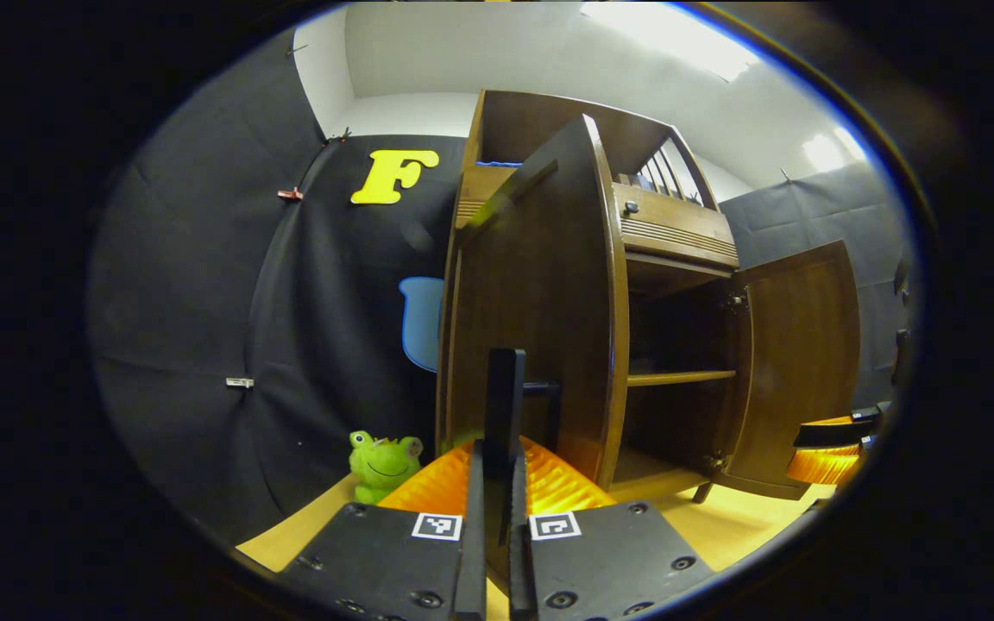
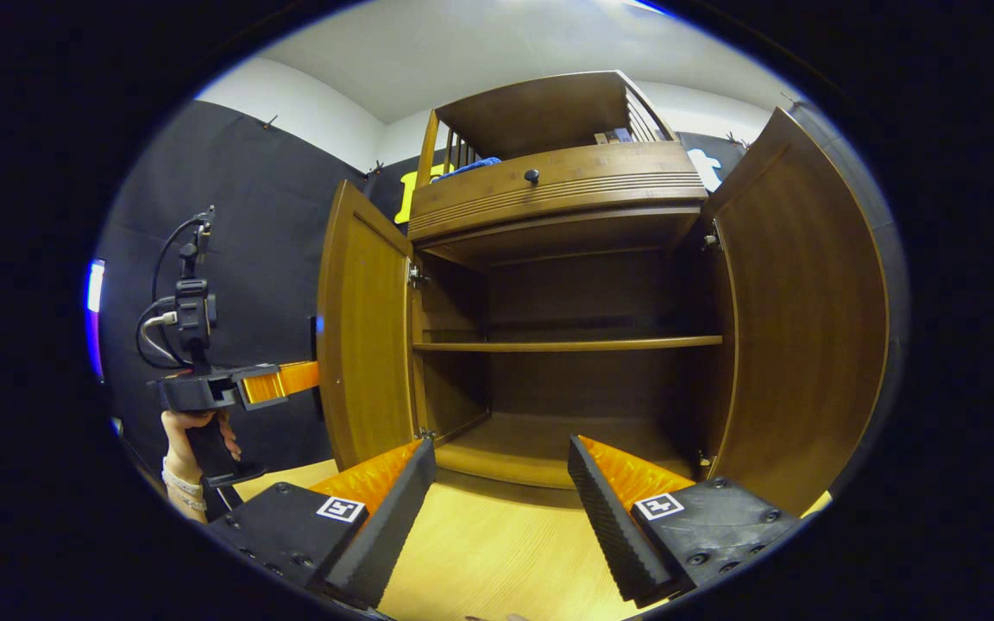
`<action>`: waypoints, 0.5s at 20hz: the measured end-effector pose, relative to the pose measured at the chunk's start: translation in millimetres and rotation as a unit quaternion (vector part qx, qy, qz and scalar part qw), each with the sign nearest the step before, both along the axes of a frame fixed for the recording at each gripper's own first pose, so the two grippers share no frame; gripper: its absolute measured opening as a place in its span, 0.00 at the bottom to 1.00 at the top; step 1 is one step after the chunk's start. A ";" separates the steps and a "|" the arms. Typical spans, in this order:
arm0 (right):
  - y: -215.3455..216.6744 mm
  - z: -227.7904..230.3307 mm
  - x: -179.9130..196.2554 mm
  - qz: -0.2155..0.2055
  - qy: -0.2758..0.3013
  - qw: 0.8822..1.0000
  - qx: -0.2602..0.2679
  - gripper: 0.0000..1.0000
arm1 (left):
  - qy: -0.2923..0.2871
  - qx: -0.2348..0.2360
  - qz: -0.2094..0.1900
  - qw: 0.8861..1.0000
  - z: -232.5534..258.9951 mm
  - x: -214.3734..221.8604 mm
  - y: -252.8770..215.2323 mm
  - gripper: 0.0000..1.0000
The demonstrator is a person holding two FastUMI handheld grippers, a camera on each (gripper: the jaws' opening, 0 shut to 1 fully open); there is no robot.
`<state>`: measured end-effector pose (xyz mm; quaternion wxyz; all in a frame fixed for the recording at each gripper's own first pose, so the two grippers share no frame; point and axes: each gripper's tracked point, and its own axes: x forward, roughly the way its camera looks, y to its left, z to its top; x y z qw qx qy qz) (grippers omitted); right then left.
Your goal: Open the right door of the double-door shoe cabinet with the right hand, and open the left door with the left hand.
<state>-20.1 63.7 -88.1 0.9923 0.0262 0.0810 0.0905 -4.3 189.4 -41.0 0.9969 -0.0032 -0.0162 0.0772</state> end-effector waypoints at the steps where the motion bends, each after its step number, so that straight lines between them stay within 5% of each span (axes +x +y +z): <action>1: 1.3 1.0 1.8 -0.002 -0.003 1.000 0.000 0.96 | -0.001 -0.001 0.013 1.000 0.9 -3.3 6.8 0.14; 5: 7.9 2.2 2.7 0.001 -0.004 1.000 0.002 0.98 | -0.004 -0.001 0.063 0.998 1.3 -12.9 38.8 0.07; 10: 11.9 -2.1 5.8 0.005 -0.004 1.000 0.003 0.96 | -0.001 -0.022 0.057 0.998 -0.7 -20.9 45.7 0.06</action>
